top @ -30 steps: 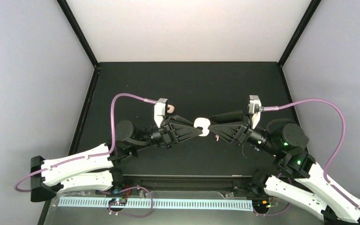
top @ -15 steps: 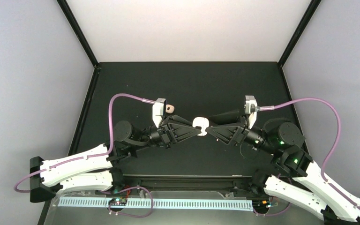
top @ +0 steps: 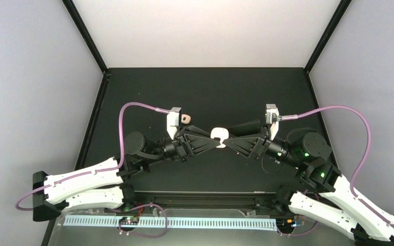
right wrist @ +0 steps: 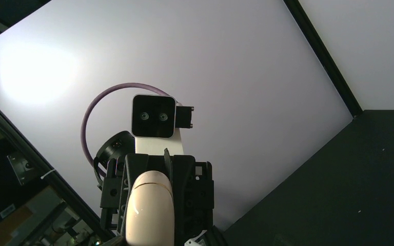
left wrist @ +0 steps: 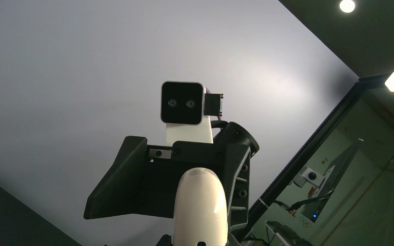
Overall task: Insert the wireless bluetooth earbuds into the charging case
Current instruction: Open the charging case.
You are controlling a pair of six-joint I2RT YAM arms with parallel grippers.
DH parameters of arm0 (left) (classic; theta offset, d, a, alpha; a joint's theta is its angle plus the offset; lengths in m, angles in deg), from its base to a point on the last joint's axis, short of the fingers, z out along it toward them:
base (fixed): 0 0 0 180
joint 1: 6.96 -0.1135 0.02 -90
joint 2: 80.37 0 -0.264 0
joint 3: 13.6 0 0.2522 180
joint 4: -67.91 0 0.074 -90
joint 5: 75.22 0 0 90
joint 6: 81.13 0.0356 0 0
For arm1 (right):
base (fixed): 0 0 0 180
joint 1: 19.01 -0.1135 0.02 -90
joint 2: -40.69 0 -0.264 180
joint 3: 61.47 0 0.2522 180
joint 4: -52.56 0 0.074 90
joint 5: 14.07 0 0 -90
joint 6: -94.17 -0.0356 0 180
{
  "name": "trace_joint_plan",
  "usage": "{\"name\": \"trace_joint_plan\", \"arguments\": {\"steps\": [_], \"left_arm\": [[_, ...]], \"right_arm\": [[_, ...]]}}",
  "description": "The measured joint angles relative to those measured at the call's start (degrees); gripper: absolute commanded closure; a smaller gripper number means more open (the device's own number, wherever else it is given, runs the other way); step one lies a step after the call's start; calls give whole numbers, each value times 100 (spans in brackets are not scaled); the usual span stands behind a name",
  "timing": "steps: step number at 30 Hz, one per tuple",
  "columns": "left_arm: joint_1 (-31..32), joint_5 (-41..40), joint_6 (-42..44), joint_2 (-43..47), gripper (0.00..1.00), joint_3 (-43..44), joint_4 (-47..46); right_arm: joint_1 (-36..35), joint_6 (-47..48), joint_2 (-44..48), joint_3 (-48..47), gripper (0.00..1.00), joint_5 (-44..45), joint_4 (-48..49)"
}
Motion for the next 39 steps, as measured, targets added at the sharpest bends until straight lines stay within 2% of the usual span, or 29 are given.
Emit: {"name": "trace_joint_plan", "arguments": {"steps": [22,39], "left_arm": [[-50,-216,138,114,98,-92,271],[-57,-210,166,358,98,-186,313]], "right_arm": [[-44,-140,-74,-238,32,481,-761],[-31,-219,-234,-345,30,955,-1172]]}}
